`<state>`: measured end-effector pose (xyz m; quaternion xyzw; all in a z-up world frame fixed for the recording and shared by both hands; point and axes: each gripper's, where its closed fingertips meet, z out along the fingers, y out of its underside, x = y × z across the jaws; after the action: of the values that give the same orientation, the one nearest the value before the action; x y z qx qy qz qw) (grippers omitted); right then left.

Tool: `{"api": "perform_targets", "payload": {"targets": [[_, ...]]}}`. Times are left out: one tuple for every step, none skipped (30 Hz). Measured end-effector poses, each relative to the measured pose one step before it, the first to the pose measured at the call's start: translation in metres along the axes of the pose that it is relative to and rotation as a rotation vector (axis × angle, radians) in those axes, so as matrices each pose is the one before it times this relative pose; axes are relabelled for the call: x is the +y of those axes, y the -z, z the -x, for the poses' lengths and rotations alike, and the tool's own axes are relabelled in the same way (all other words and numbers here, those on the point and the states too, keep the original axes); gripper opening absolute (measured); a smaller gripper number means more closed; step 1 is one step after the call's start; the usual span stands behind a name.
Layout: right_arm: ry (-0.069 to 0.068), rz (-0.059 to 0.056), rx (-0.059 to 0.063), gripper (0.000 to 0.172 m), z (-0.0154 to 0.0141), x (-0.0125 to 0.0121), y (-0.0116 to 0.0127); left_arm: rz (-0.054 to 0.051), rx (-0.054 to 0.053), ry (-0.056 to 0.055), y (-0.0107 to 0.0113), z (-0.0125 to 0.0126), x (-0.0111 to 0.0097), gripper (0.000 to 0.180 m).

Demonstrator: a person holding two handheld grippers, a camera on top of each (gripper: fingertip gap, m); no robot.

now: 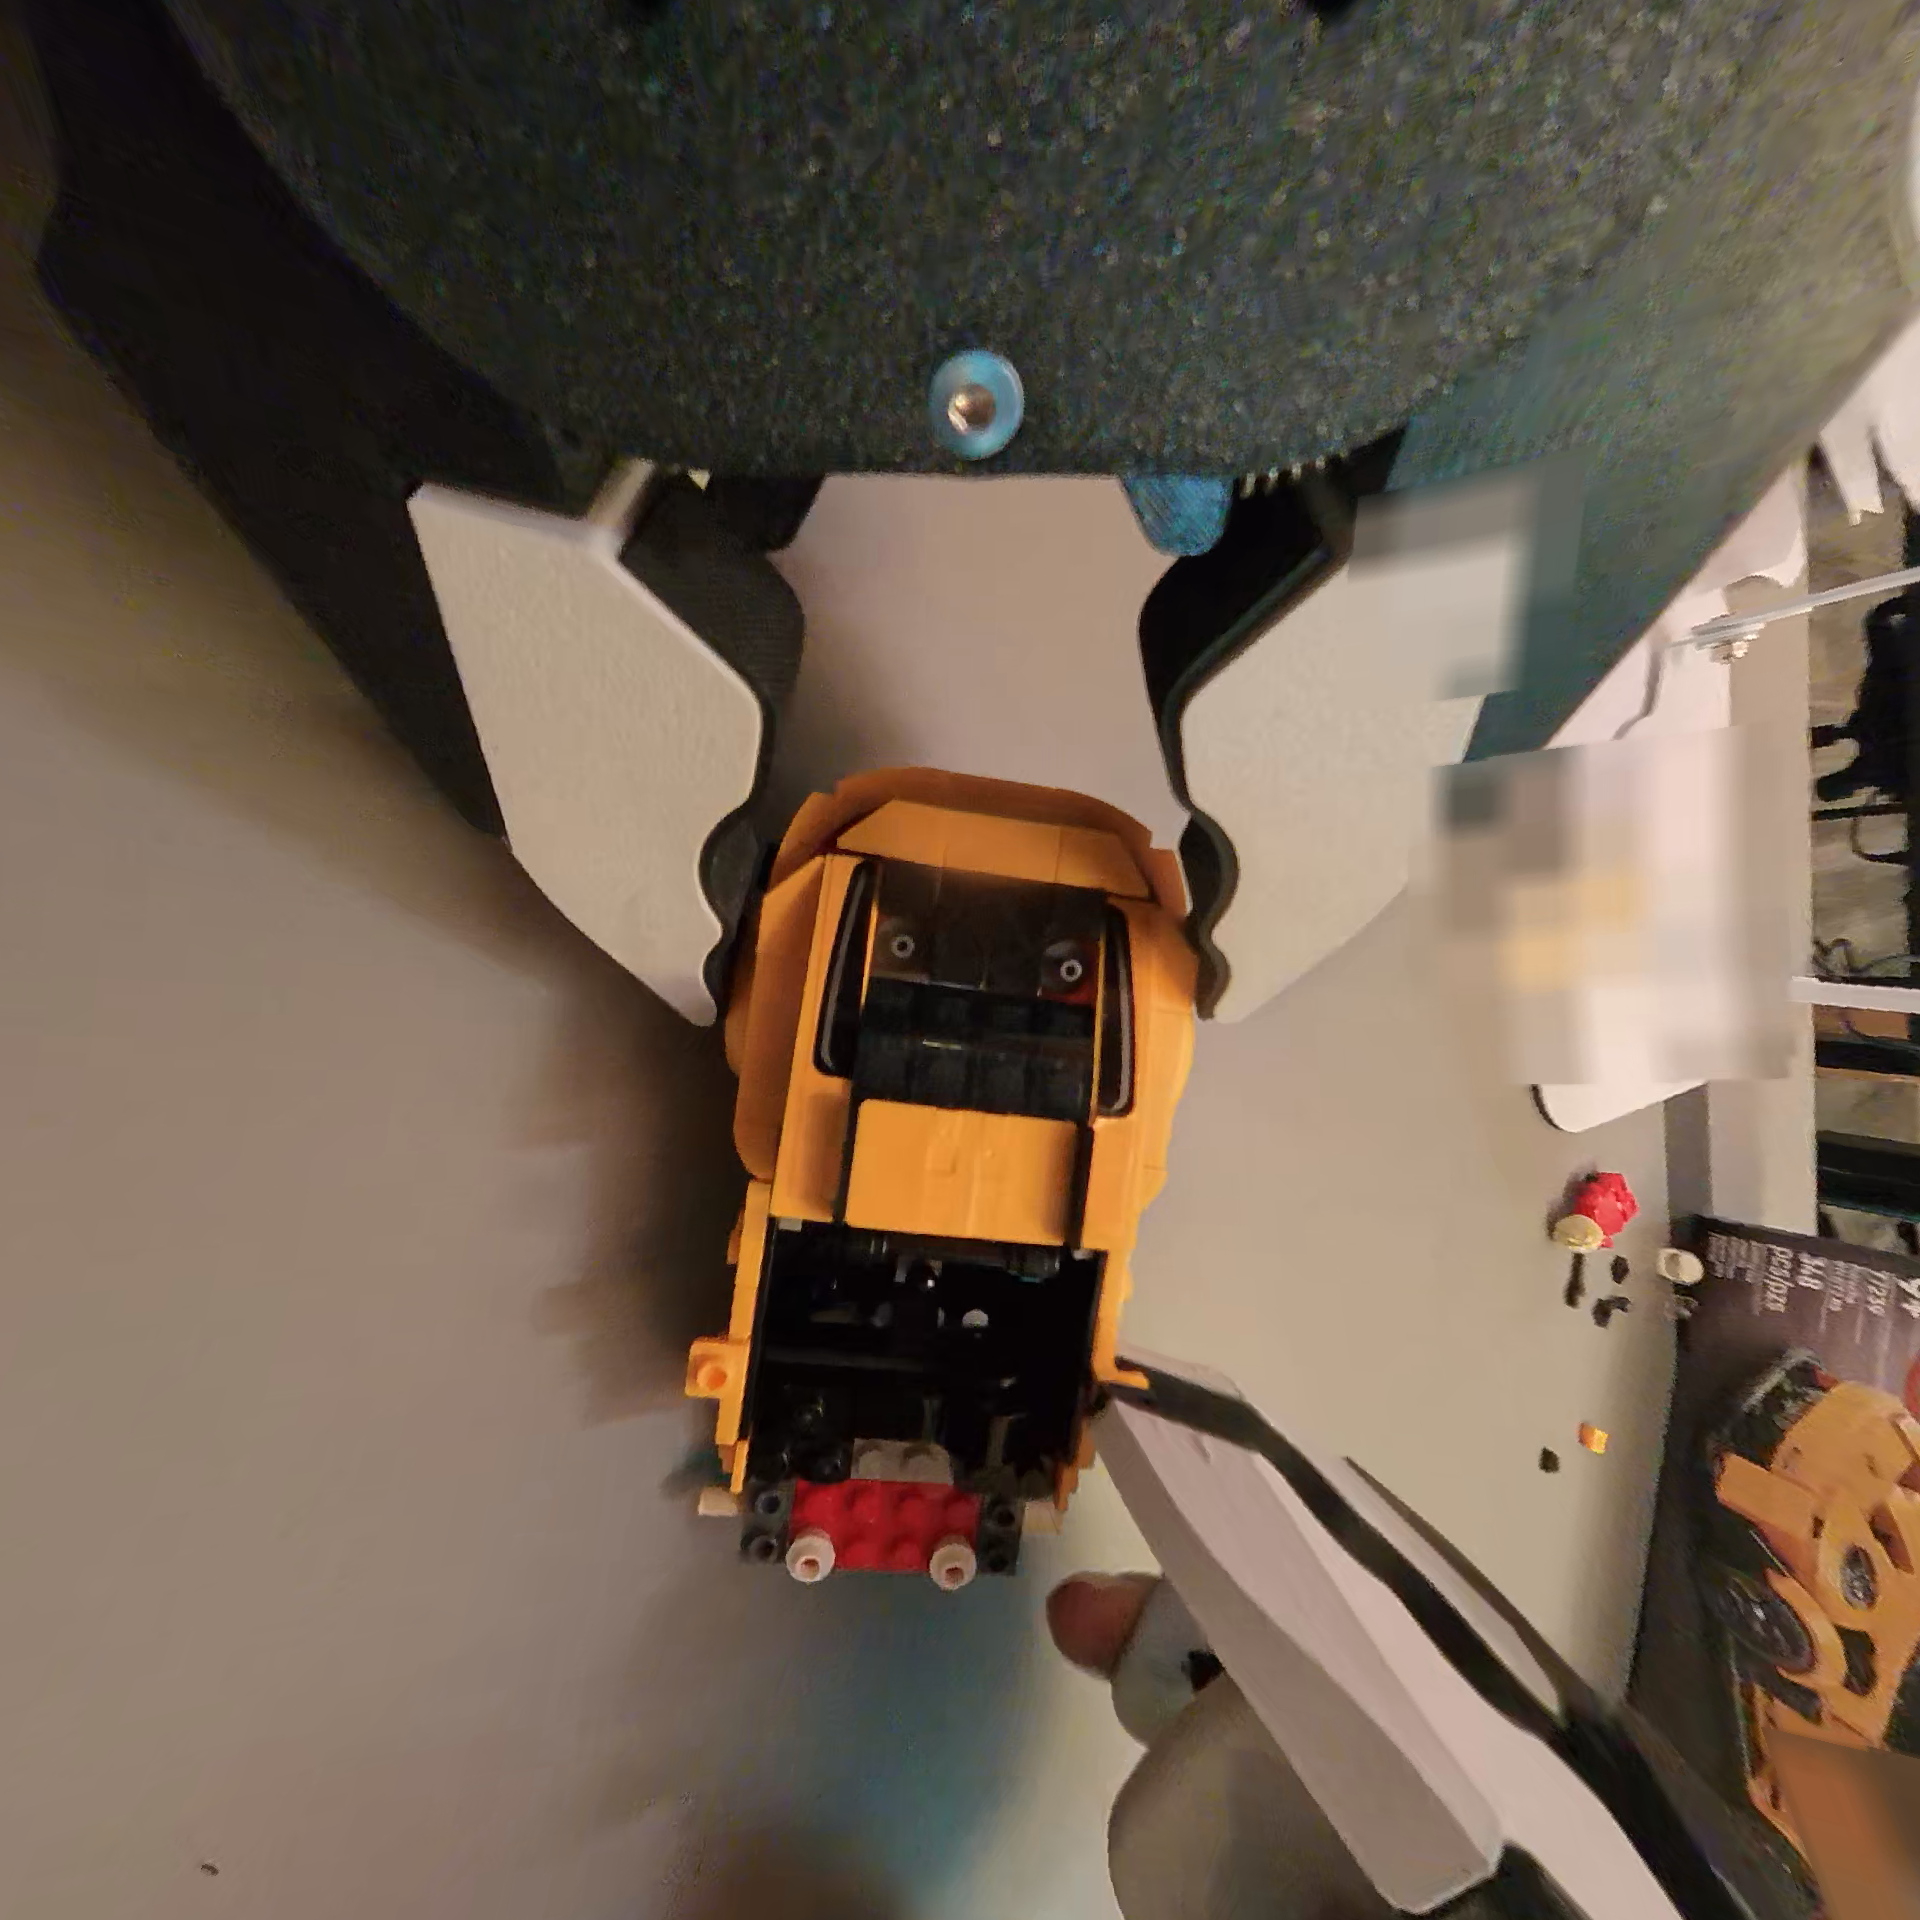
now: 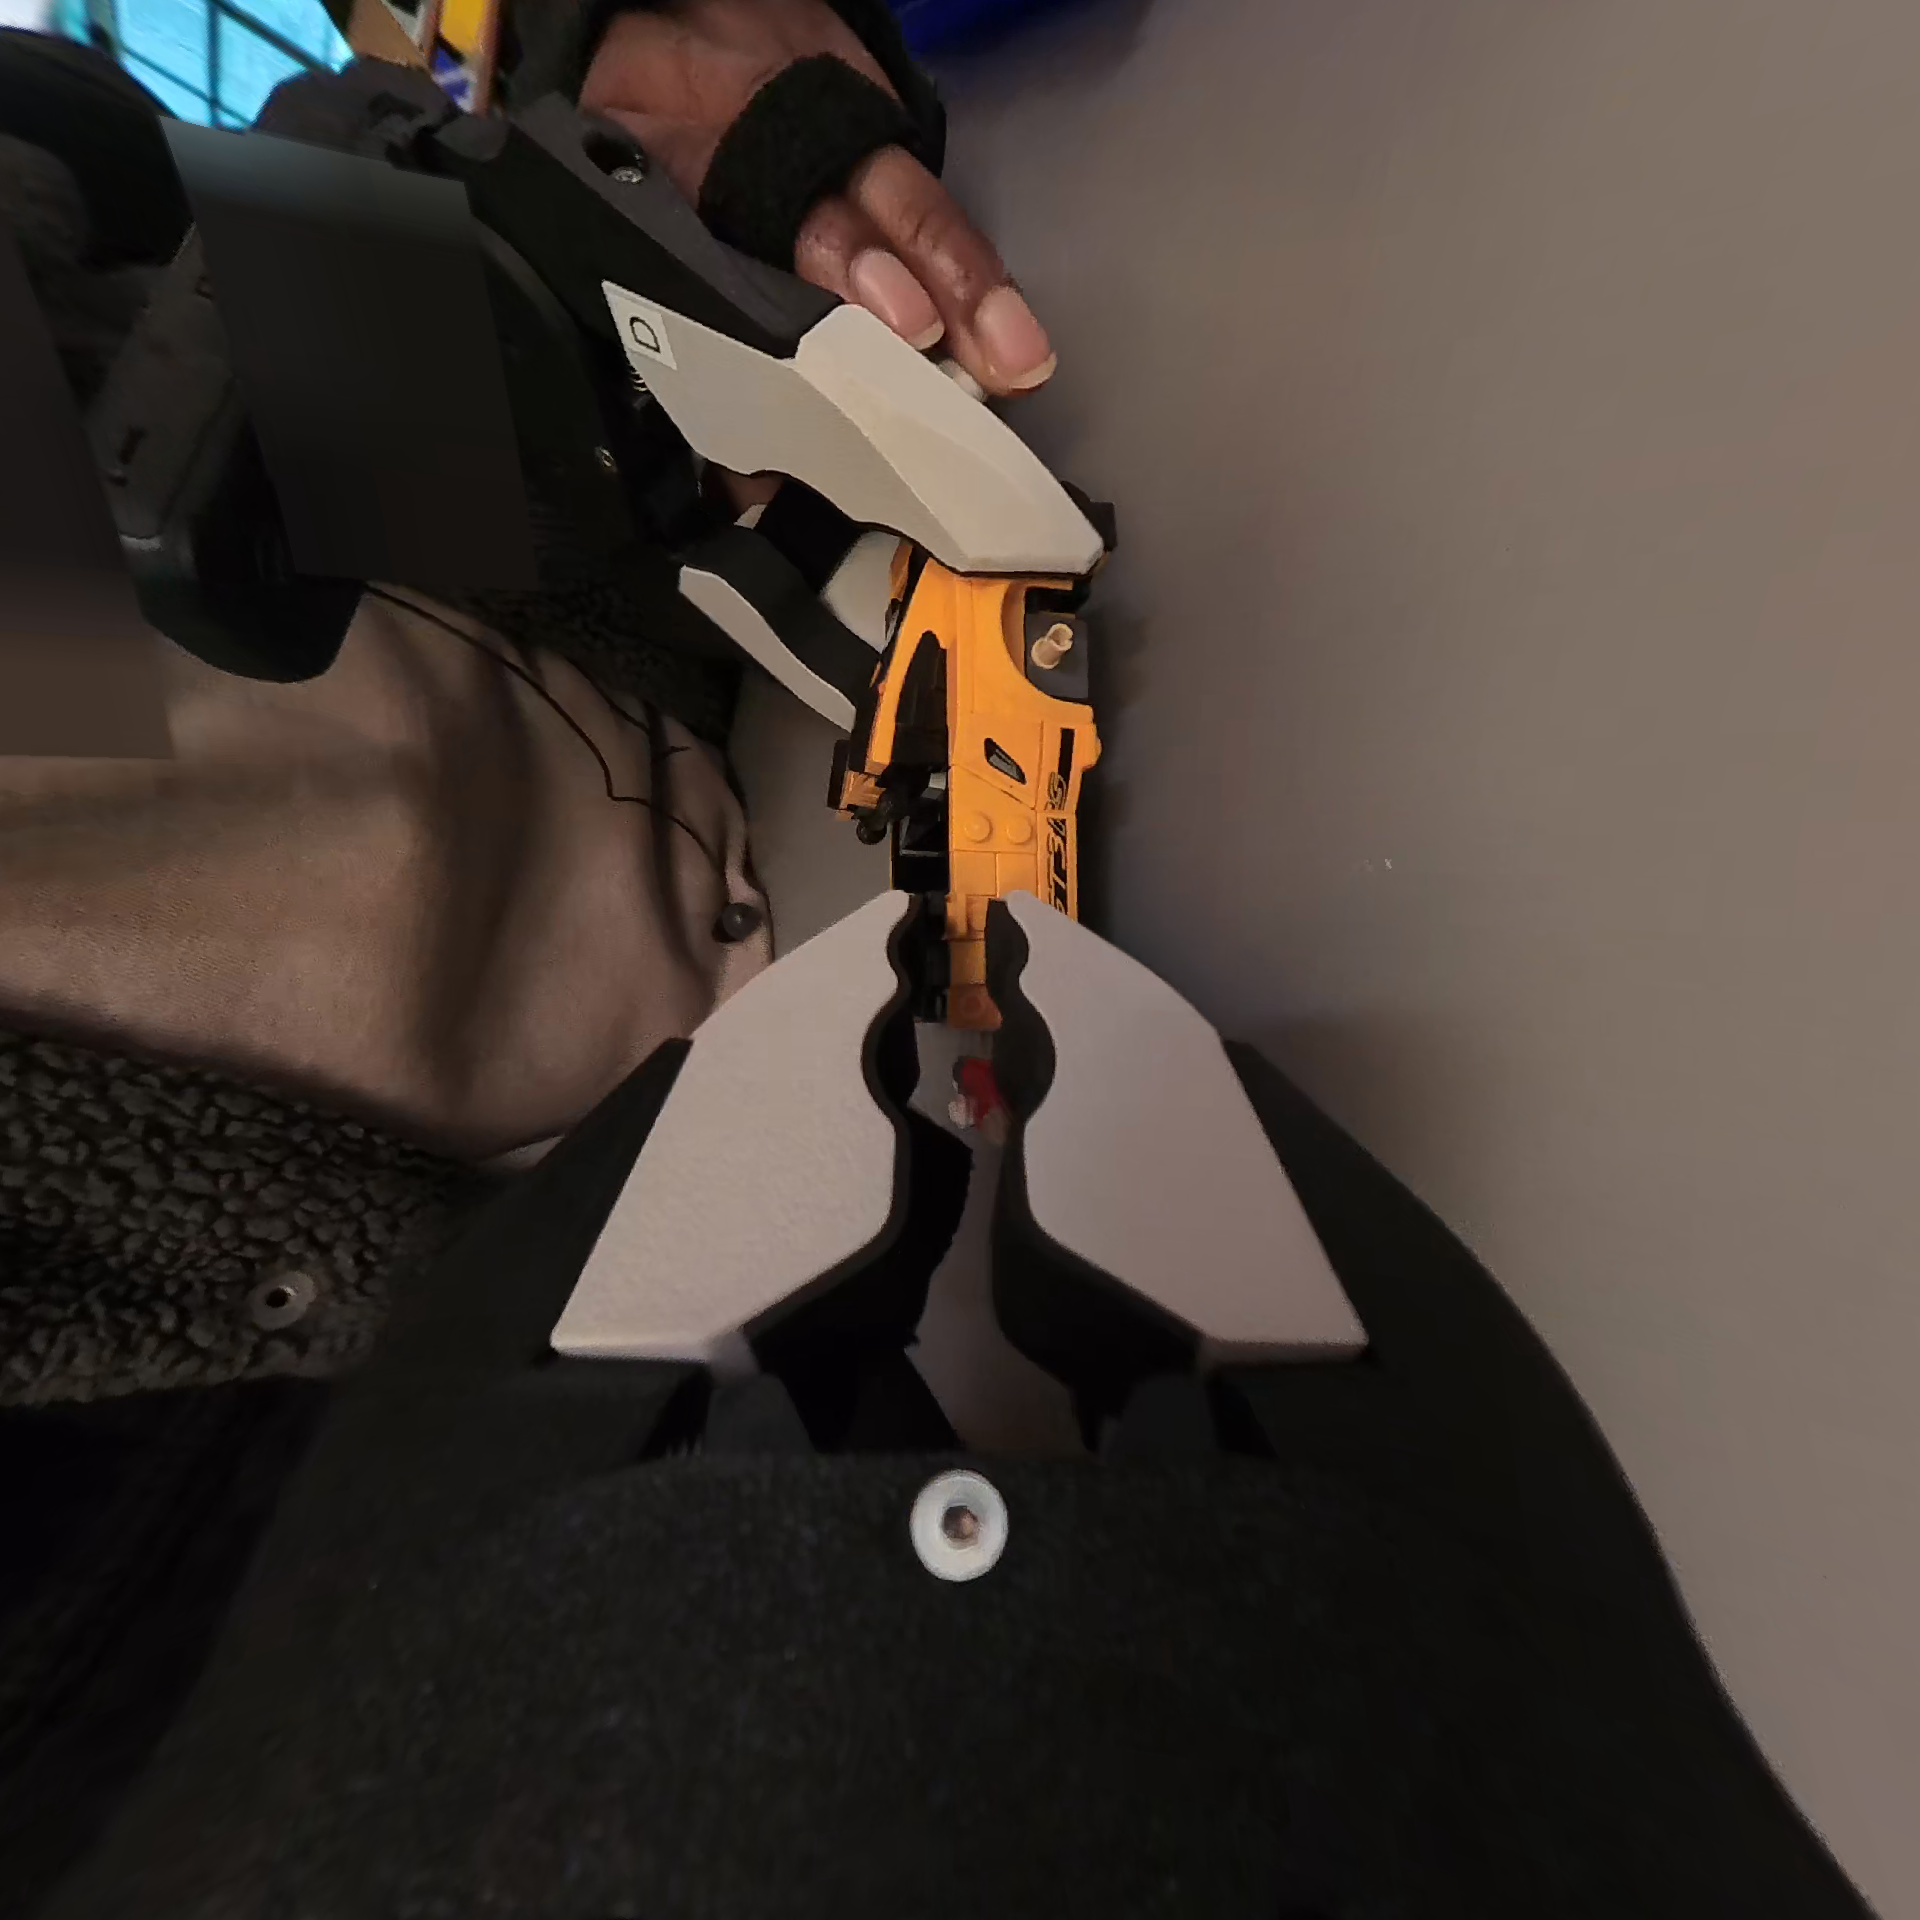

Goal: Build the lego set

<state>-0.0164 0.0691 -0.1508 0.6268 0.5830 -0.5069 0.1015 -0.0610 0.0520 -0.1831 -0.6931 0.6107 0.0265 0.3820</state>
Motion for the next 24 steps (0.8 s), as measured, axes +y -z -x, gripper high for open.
{"api": "perform_targets", "payload": {"targets": [[0.0305, -0.0006, 0.0178, 0.011, 0.00166, -0.00013, 0.00037, -0.0024, -0.0188, -0.0218, 0.00028, 0.00138, -0.0006, 0.082], [0.033, 0.0002, 0.0205, 0.011, 0.00166, -0.00017, 0.00063, -0.0014, -0.0257, -0.0289, 0.0004, 0.00192, -0.00053, 0.082], [0.0254, 0.0036, 0.0243, 0.011, 0.00111, -0.00042, 0.00071, 0.0027, -0.0233, -0.0233, 0.00021, 0.00182, -0.00019, 0.082], [0.0253, 0.0026, 0.0269, 0.011, 0.00093, -0.00035, 0.00053, 0.0029, -0.0217, -0.0207, 0.00018, 0.00186, -0.00005, 0.082], [0.0204, 0.0037, 0.0253, 0.011, 0.00085, -0.00001, 0.00036, 0.0005, -0.0185, -0.0186, 0.0002, 0.00126, -0.00023, 0.082], [0.0132, 0.0041, 0.0225, 0.011, 0.00068, -0.00005, 0.00042, 0.0011, -0.0167, -0.0144, 0.00018, 0.00106, -0.00033, 0.082], [0.0092, -0.0012, 0.0219, 0.011, 0.00029, -0.00031, 0.00051, 0.0037, -0.0183, -0.0138, 0.0001, 0.00124, 0.0, 0.082], [0.0052, -0.002, 0.0183, 0.011, 0.00033, -0.00034, 0.00048, 0.0036, -0.0174, -0.0145, 0.00004, 0.00121, 0.00009, 0.082], [0.0049, 0.0006, 0.011, 0.012, 0.00121, 0.00026, 0.00053, 0.0027, -0.0134, -0.0146, 0.00019, 0.00089, -0.00017, 0.082], [0.0007, 0.0016, 0.0091, 0.012, 0.00087, 0.00037, 0.00046, 0.0028, -0.0115, -0.0132, 0.00007, 0.00058, -0.00035, 0.082], [-0.0001, 0.0013, 0.0063, 0.012, 0.00093, 0.00031, 0.00028, 0.0029, -0.0087, -0.011, 0.00011, 0.00038, -0.0003, 0.082], [-0.0015, 0.0007, 0.0057, 0.012, 0.00071, 0.00042, 0.00011, 0.003, -0.0072, -0.01, 0.00005, 0.00033, -0.0003, 0.082], [-0.0032, 0.0007, 0.0034, 0.012, 0.00069, 0.00017, 0.00012, 0.002, -0.0063, -0.0082, 0.00021, 0.00027, -0.00025, 0.082], [-0.002, 0.0004, 0.0032, 0.012, 0.00051, 0.00025, 0.00015, 0.0027, -0.0057, -0.0066, 0.00009, 0.0002, -0.00022, 0.082], [-0.0016, 0.0019, 0.0031, 0.012, 0.00047, 0.00029, 0.00015, 0.0029, -0.0042, -0.0059, 0.00012, 0.00025, -0.00014, 0.082], [0.002, 0.0016, 0.006, 0.012, 0.00023, 0.00013, 0.00015, 0.0033, -0.0026, -0.004, 0.00001, 0.00005, -0.00004, 0.082], [0.0025, 0.0016, 0.0068, 0.012, 0.0001, 0.00013, -0.00001, 0.0026, -0.0015, -0.0022, 0.00013, 0.0001, -0.00003, 0.082], [0.0022, 0.0018, 0.0067, 0.012, 0.00001, -0.00003, 0.00013, 0.002, -0.0012, -0.0017, -0.00001, 0.00002, 0.00002, 0.082], [0.0054, 0.0015, 0.0077, 0.012, 0.0001, -0.00003, 0.00008, 0.0026, -0.0017, -0.0025, 0.00011, 0.00008, 0.00008, 0.082], [0.0087, 0.0011, 0.0091, 0.012, 0.00008, 0.0, 0.00014, 0.0023, -0.0012, -0.002, 0.00008, 0.00013, 0.00004, 0.082], [0.0091, 0.0014, 0.0101, 0.012, 0.00007, -0.00015, 0.00037, 0.0012, -0.0003, -0.0009, -0.00001, 0.00002, 0.00009, 0.082], [0.0088, -0.0007, 0.0083, 0.011, 0.00014, -0.00046, 0.00052, 0.0007, -0.0001, -0.0009, 0.00005, 0.00008, 0.0001, 0.082], [0.0056, -0.0009, 0.0056, 0.011, 0.00045, -0.00054, 0.00084, 0.0007, -0.0003, -0.0012, 0.00003, -0.00003, 0.00001, 0.082], [0.0053, -0.0034, 0.0072, 0.011, -0.00009, -0.00091, 0.00088, 0.0011, -0.0001, -0.0008, 0.00004, 0.00006, 0.00005, 0.082]]}}
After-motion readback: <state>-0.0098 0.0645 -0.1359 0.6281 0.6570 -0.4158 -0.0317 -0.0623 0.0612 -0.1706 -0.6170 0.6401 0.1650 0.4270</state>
